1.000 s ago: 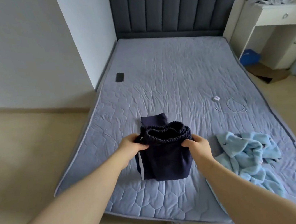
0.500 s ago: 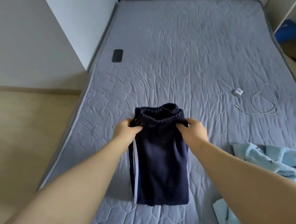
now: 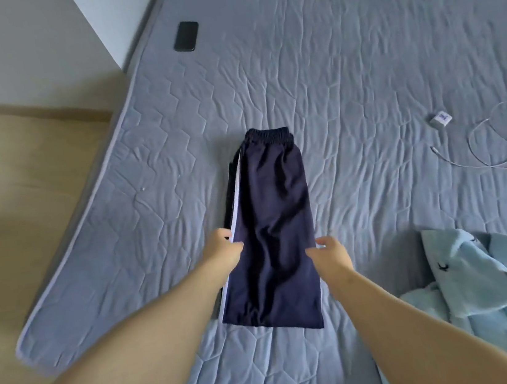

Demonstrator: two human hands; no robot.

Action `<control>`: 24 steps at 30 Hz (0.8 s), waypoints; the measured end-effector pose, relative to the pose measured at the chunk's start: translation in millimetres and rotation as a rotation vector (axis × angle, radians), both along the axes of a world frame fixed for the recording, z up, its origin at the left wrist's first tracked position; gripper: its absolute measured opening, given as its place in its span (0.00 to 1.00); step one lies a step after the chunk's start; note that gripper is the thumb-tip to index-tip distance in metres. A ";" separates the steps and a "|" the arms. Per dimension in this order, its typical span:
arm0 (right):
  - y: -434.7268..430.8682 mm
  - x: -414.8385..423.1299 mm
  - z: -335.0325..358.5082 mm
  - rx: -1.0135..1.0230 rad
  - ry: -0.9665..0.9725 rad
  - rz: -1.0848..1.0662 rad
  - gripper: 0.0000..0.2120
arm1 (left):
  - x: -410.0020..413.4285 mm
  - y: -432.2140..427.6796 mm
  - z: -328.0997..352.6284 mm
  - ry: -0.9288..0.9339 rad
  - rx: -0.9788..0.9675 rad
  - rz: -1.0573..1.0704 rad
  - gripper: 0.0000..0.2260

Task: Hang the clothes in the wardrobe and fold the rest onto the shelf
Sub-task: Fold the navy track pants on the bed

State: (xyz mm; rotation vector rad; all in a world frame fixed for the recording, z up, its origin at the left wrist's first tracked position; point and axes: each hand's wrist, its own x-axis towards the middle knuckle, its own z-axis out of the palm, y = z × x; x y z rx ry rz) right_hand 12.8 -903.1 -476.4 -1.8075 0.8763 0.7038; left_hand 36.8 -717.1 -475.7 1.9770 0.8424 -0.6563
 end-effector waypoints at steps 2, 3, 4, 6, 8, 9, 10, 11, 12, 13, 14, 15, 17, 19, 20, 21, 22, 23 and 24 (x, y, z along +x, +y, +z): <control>-2.8 -14.0 -22.9 -0.018 0.030 -0.010 0.20 | -15.1 0.6 -25.5 0.034 0.031 -0.036 0.18; -4.0 -21.8 -37.3 -0.029 0.048 -0.016 0.19 | -23.2 0.9 -40.6 0.056 0.051 -0.056 0.18; -5.1 -28.2 -50.5 -0.040 0.066 -0.017 0.19 | -29.7 1.8 -54.7 0.079 0.078 -0.076 0.18; -6.5 -43.9 -79.8 -0.048 0.103 -0.016 0.20 | -44.9 4.4 -83.3 0.141 0.175 -0.116 0.19; -5.4 -58.6 -104.3 -0.025 0.123 -0.051 0.23 | -59.5 8.6 -107.2 0.191 0.285 -0.109 0.23; -4.5 -64.8 -114.9 -0.014 0.128 -0.076 0.25 | -65.9 10.1 -117.1 0.202 0.302 -0.082 0.25; -3.2 -70.6 -123.5 -0.001 0.133 -0.104 0.26 | -72.4 11.3 -126.0 0.206 0.290 -0.054 0.26; -1.3 -76.5 -132.9 0.016 0.138 -0.138 0.26 | -79.1 12.5 -134.8 0.201 0.269 -0.036 0.27; 0.8 -81.9 -140.0 0.029 0.144 -0.168 0.24 | -85.3 13.8 -142.2 0.190 0.251 -0.037 0.27; 3.0 -87.2 -146.7 0.025 0.153 -0.179 0.23 | -91.9 15.8 -149.7 0.175 0.241 -0.046 0.25; 5.0 -91.0 -150.7 0.001 0.155 -0.178 0.22 | -97.3 18.3 -155.2 0.146 0.241 -0.051 0.23; 6.3 -93.4 -154.0 -0.031 0.151 -0.172 0.23 | -100.5 21.0 -158.4 0.116 0.246 -0.042 0.21; 7.4 -96.2 -159.5 -0.137 0.158 -0.125 0.29 | -104.7 26.1 -162.2 0.082 0.222 -0.010 0.15; 4.8 -95.3 -165.2 -0.205 0.179 -0.066 0.33 | -106.7 31.2 -163.7 0.075 0.180 -0.034 0.06; 3.3 -94.2 -167.4 -0.187 0.184 -0.052 0.33 | -108.2 33.9 -163.8 0.068 0.144 -0.031 0.08; 1.9 -93.2 -169.4 -0.151 0.190 -0.044 0.30 | -110.2 37.2 -163.4 0.054 0.093 -0.003 0.09; 0.8 -93.0 -171.0 -0.121 0.198 -0.037 0.25 | -112.1 41.1 -163.0 0.041 0.033 0.056 0.09; -0.2 -93.7 -171.7 -0.102 0.203 -0.031 0.20 | -115.0 44.1 -161.6 0.037 -0.017 0.127 0.09; -0.8 -95.6 -171.5 -0.094 0.200 -0.024 0.16 | -119.3 47.8 -161.5 0.043 -0.064 0.200 0.10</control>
